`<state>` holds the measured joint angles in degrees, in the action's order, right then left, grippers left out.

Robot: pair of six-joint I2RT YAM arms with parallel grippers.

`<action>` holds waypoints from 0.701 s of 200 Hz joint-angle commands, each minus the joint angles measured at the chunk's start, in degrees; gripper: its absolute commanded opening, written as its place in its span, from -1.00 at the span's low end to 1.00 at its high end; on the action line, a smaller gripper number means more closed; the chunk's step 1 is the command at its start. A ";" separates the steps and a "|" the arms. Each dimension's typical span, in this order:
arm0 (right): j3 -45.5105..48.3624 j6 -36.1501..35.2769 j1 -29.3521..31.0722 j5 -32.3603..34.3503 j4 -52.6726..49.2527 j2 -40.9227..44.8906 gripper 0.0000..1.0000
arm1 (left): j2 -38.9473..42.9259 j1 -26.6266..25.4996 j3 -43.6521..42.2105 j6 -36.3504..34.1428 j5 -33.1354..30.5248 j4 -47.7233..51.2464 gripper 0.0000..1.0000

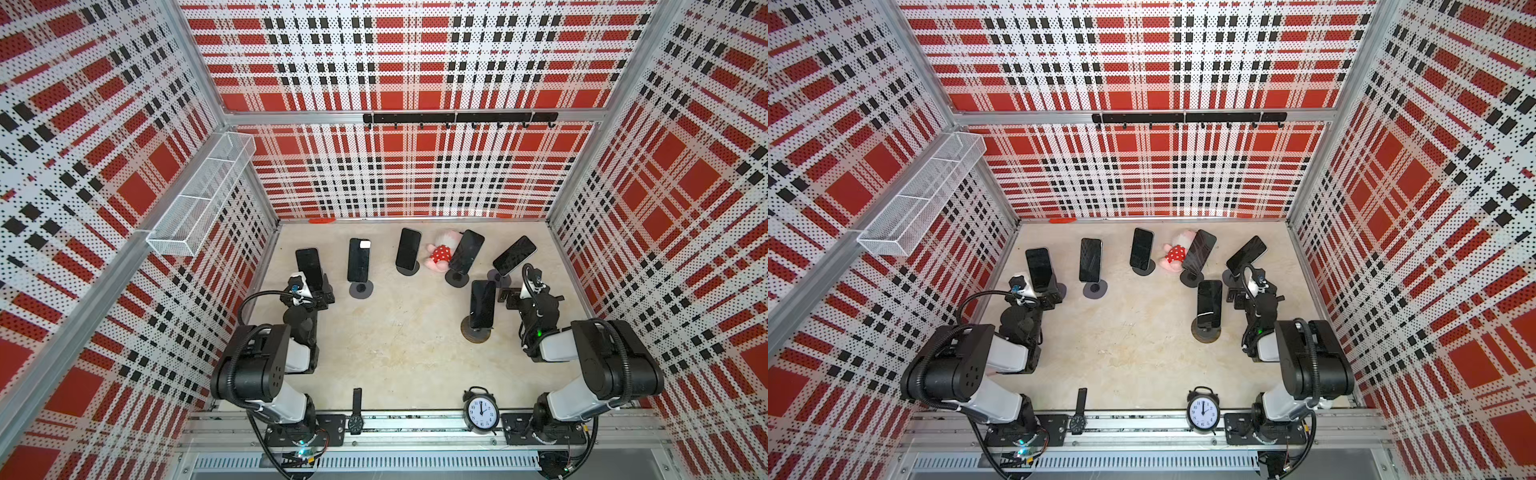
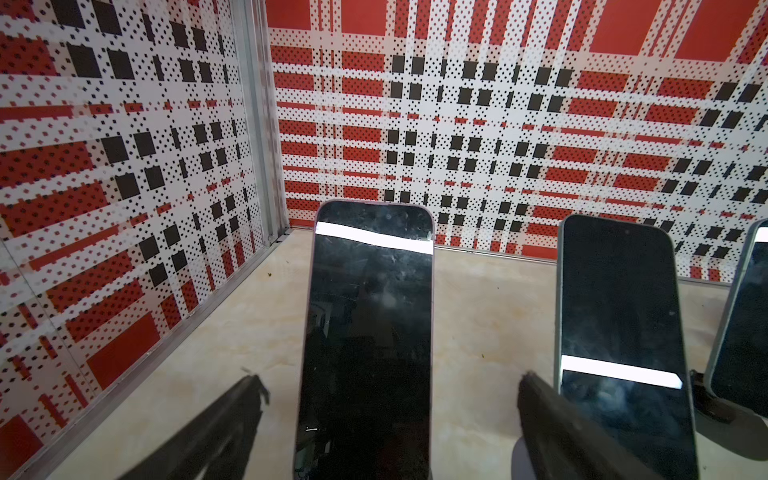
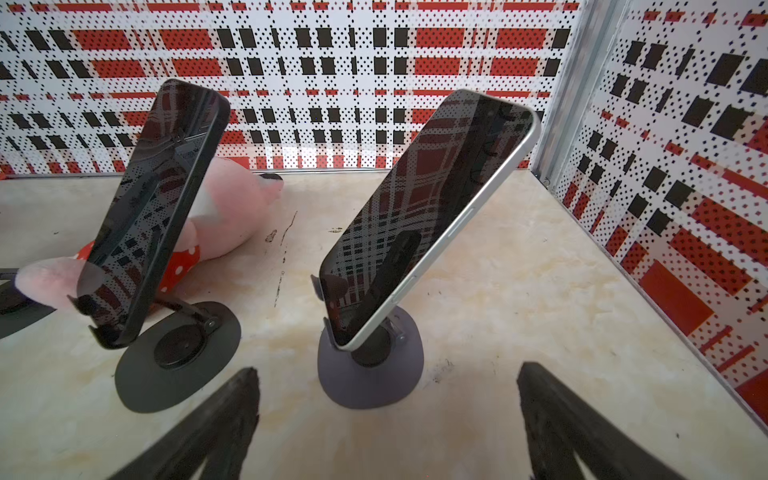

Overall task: Remove the phone from the phone stand
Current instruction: 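Raise the right gripper over the nearest black phone while the left gripper swings inward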

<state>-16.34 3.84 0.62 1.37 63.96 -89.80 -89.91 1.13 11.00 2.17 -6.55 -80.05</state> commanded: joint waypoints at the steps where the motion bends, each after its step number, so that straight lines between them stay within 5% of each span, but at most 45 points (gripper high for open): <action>1: -0.72 -1.00 0.28 0.54 1.22 -0.19 0.99 | -0.31 -0.51 0.95 -0.54 -1.23 -0.19 0.96; 140: 1.41 0.50 0.26 3.27 5.50 -0.01 0.99 | -0.33 -0.33 1.14 -0.23 -1.66 0.12 0.96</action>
<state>-16.34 3.88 0.62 2.37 64.18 -89.82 -89.89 0.56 11.07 2.15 -7.97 -80.01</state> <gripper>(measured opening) 0.998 0.982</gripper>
